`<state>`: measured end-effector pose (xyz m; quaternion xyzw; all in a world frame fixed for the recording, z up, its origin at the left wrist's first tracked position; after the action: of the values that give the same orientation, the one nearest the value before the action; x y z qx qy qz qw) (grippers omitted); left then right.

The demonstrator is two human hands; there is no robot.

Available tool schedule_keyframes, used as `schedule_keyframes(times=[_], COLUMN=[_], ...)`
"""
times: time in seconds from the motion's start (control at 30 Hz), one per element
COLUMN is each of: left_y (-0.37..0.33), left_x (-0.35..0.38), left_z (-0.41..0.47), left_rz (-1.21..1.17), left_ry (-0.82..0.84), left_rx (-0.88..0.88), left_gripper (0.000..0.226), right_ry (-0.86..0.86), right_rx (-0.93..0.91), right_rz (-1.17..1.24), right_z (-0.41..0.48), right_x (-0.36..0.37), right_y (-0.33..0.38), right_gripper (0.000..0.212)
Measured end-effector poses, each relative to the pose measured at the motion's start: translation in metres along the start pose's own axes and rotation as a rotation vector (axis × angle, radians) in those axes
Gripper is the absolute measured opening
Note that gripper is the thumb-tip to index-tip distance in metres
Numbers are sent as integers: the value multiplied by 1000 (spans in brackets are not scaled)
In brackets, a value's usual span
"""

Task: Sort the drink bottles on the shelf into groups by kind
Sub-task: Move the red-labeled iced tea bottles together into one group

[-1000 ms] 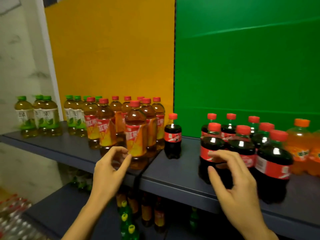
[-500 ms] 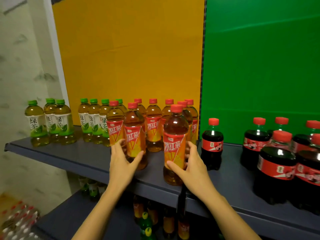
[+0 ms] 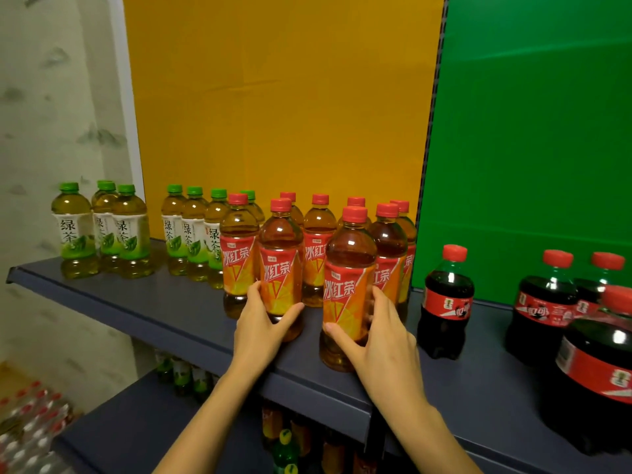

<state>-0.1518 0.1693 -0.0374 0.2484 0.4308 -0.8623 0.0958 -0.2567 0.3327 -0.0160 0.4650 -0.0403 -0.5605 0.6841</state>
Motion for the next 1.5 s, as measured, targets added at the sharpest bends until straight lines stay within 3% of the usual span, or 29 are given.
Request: schedule_keyframes(times=[0.53, 0.6, 0.73, 0.8, 0.87, 0.93, 1.0, 1.2, 1.5], left_y=[10, 4, -26, -47, -67, -79, -87, -95, -80], left_x=[-10, -15, -28, -18, 4, 23, 33, 38, 58], left_z=[30, 29, 5, -12, -27, -35, -36, -27, 7], left_rz=[242, 192, -57, -106, -63, -55, -99, -73, -184], left_ry=[-108, -224, -477, -364, -138, 51, 131, 193, 339], left_rx=[115, 213, 587, 829, 959, 880, 740, 558, 388], left_gripper=[81, 77, 41, 28, 22, 27, 37, 61, 65], right_ry=[-89, -108, -220, -333, -416, -417, -351, -243, -157], right_rx=[16, -17, -173, -242, -241, -195, -101, -5, 61], right_rz=[-149, -154, -147, -107, -27, 45, 125, 268, 192], right_z=[15, 14, 11, 15, 24, 34, 42, 49, 46], right_x=[34, 34, 14, -4, -20, -28, -29, -22, -15], right_y=[17, 20, 27, 26, 19, 7, -4, -18, -26], right_gripper=[86, 84, 57, 44, 42, 51, 60, 70, 82])
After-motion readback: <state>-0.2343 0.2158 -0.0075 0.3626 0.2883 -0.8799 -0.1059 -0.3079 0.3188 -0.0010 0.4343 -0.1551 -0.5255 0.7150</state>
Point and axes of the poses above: each hand's wrist, its own z-axis towards the middle knuckle, its own x-axis out of the palm, y = z × x, the point moved 4 cm from there along z, towards the middle knuckle, and after that the axes turned 13 degrees about z, right-handed, at the moved point
